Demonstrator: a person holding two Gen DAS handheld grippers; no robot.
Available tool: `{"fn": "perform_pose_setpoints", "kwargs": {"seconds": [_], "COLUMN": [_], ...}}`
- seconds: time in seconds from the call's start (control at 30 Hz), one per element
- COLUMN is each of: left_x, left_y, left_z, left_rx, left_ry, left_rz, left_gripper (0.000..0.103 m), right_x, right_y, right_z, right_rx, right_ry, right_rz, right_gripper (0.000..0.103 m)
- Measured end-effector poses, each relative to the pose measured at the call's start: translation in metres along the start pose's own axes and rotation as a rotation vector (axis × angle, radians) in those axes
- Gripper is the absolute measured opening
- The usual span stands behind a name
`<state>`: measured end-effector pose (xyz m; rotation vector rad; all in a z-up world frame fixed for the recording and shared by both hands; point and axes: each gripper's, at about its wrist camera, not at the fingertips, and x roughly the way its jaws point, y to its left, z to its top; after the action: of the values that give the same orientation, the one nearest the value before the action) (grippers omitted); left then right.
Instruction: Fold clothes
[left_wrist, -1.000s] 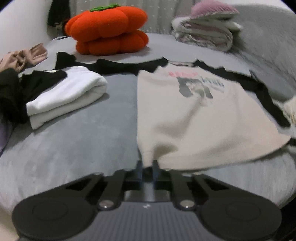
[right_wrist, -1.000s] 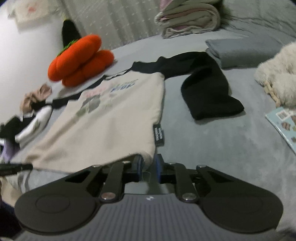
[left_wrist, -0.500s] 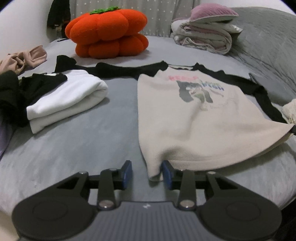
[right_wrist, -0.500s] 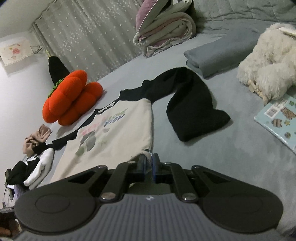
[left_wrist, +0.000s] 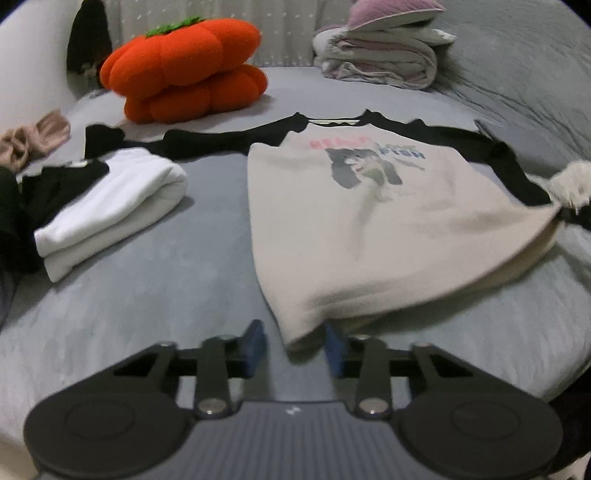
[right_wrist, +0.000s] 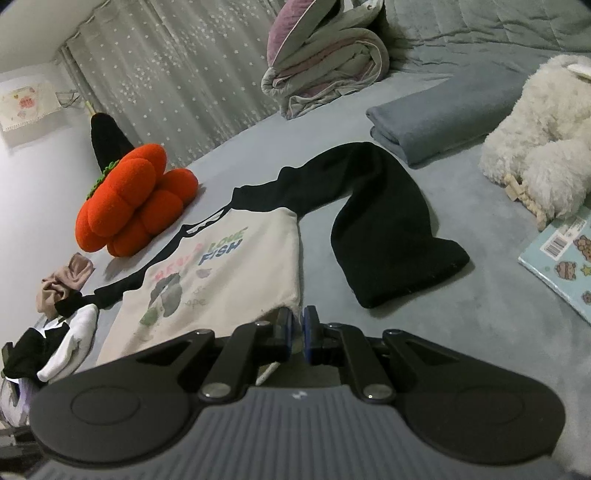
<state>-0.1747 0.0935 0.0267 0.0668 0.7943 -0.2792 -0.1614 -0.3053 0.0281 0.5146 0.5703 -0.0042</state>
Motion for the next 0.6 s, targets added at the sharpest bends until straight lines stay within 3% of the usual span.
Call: {"fn": "perform_pose_setpoints", "kwargs": {"seconds": [0.13,0.2,0.33,0.5,0.6], "left_x": [-0.006,-0.004,0.004,-0.005,-0.015], "left_y": [0.01,0.012,0.013,0.026,0.03], "left_z": [-0.001,0.0,0.001,0.002,0.003], "left_rx": [-0.07,-0.095,-0.126,-0.198,-0.226], "left_ry": [-0.015,-0.009,0.003,-0.044,-0.081], "left_rz": [-0.06,-0.058,-0.021,0.012,0.039], "left_gripper": [0.017,0.006,0.005,0.005,0.004], "right_x": [0.0,0.0,0.005,0.012,0.005], "right_y": [-0.002,-0.004,0.001,0.001,0.004], "right_z": [-0.002,-0.002,-0.009,-0.025,-0.026], "right_rx": [0.012,0.022,0.02,0.017,-0.007], "right_ry": [0.008,0.012,0.033,0.088,0.064], "right_rz": [0.001,0.008,0.016,-0.016,-0.008], "right_gripper": [0.009,0.01,0.018,0.018,0.009]}}
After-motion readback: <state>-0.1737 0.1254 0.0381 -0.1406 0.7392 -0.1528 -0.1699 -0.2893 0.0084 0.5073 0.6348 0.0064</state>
